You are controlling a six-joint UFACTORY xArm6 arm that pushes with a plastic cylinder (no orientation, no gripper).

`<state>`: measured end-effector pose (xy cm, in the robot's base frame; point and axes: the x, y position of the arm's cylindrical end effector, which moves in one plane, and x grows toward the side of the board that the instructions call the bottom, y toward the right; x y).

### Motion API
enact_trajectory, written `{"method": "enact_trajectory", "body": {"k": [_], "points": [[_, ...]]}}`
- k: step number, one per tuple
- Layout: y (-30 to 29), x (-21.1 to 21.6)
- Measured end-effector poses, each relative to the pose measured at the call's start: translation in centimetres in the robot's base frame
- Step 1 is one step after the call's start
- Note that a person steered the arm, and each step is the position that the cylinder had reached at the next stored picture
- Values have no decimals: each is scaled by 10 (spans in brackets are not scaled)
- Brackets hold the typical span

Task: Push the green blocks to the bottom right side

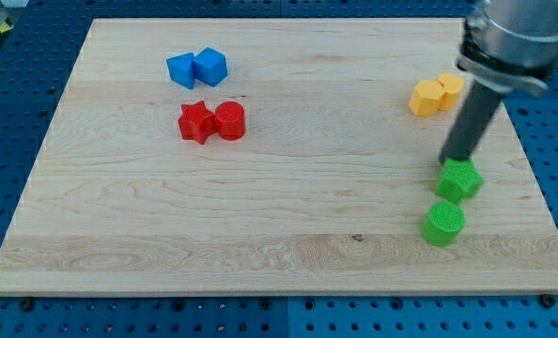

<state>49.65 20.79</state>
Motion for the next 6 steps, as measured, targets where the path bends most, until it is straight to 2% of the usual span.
{"method": "enact_trajectory", "body": {"k": [1,2,4,5,6], "points": [[9,22],[9,17],[0,64],[-1,49],[1,14]]}}
